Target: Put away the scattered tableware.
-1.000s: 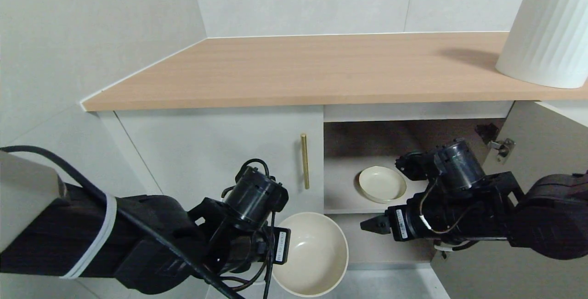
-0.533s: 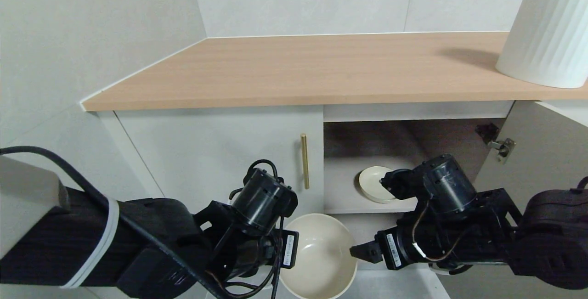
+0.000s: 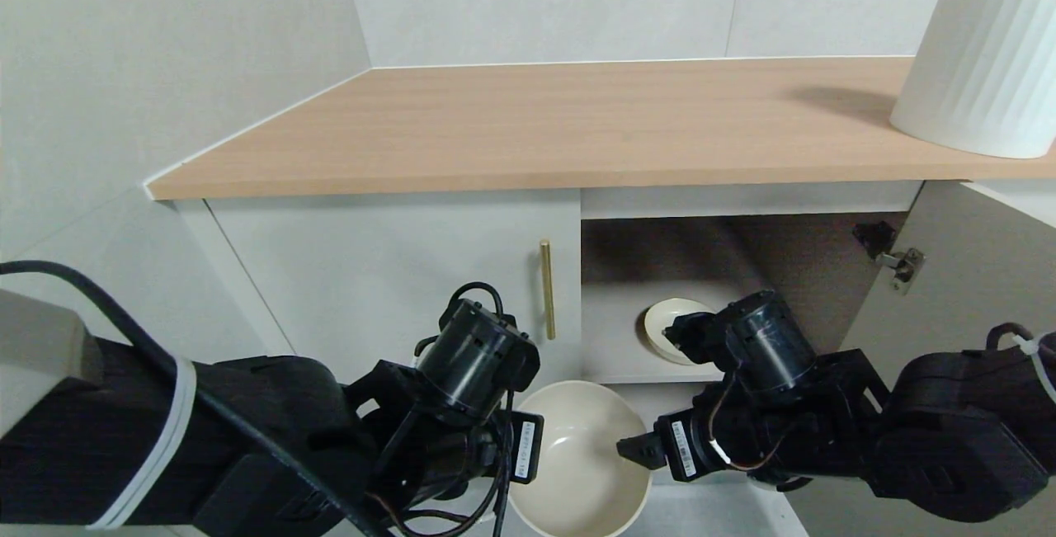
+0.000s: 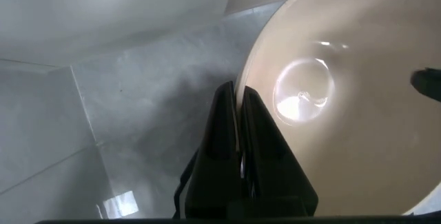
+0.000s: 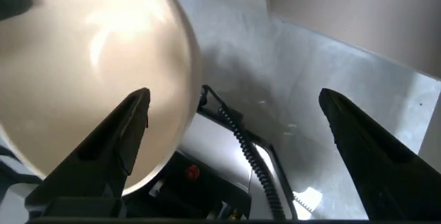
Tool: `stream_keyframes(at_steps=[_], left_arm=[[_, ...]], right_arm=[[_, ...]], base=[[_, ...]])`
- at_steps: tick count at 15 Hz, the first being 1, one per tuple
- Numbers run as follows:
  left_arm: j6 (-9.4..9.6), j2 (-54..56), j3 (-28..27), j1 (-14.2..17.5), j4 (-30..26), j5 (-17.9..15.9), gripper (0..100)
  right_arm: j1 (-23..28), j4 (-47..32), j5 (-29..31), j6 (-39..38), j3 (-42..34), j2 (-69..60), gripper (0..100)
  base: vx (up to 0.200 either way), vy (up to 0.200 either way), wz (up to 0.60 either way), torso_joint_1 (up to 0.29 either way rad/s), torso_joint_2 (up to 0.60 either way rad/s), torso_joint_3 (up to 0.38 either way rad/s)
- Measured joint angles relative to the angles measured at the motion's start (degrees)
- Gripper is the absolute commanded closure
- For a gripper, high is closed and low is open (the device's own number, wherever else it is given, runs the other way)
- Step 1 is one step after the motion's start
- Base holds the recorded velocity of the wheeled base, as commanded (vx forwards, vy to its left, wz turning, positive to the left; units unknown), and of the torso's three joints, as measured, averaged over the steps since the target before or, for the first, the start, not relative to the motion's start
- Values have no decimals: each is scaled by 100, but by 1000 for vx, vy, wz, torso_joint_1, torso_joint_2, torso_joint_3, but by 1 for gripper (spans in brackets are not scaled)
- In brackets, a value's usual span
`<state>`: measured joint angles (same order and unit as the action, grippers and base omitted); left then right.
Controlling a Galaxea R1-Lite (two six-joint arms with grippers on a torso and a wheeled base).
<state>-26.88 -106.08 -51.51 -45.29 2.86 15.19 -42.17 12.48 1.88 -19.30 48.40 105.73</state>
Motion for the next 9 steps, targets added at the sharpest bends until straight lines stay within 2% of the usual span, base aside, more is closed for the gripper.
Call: stream_keyframes(at_steps=[9], left_arm=[[-10,-6,-12,11,26,-17,100]], right_arm=[[9,27,-18,0,-11,80,100]], base=[[0,0,0,0,0,0]])
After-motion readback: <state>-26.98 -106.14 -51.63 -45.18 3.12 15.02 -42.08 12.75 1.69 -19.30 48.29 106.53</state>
